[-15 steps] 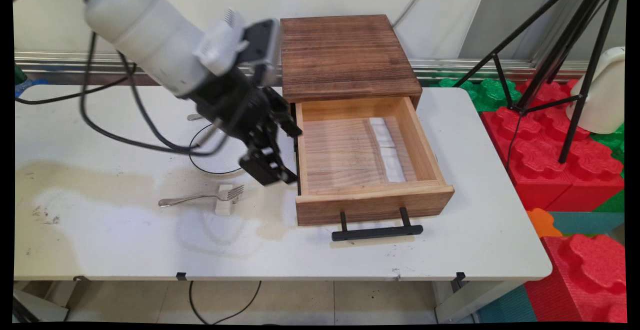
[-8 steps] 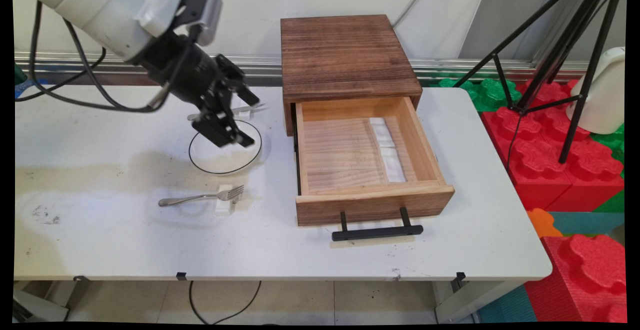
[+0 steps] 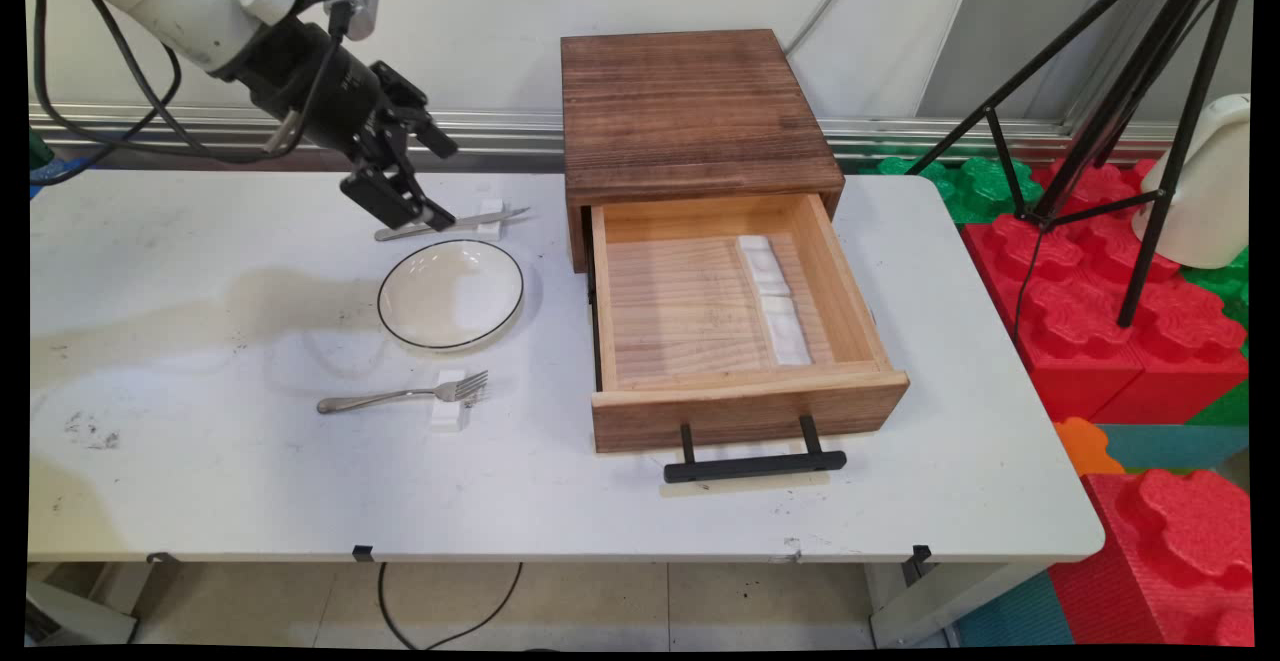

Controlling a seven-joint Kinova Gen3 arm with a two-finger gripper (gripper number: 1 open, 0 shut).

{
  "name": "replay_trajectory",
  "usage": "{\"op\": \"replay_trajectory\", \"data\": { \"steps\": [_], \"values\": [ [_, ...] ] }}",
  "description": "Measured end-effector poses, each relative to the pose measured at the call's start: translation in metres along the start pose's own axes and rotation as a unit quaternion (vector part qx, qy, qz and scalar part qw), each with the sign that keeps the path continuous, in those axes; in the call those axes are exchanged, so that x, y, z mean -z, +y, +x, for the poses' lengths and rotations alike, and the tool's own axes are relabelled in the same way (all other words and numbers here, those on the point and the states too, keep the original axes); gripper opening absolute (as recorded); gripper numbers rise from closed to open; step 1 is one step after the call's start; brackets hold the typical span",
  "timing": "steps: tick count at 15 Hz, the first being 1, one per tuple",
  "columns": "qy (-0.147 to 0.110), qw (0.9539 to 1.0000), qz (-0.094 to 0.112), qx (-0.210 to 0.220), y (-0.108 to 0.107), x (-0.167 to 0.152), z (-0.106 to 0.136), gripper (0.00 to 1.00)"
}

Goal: Pick up the knife from the left of the white plate

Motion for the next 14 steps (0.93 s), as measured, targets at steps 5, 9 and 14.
{"op": "replay_trajectory", "data": {
  "steps": [5,9,14],
  "values": [
    [-0.049,0.9983,0.02,0.024,-0.047,-0.008,-0.025,1.0],
    [-0.092,0.9951,0.029,0.024,-0.093,-0.025,-0.043,1.0],
    [-0.133,0.9909,0.024,0.004,-0.141,-0.058,-0.058,1.0]
  ]
}}
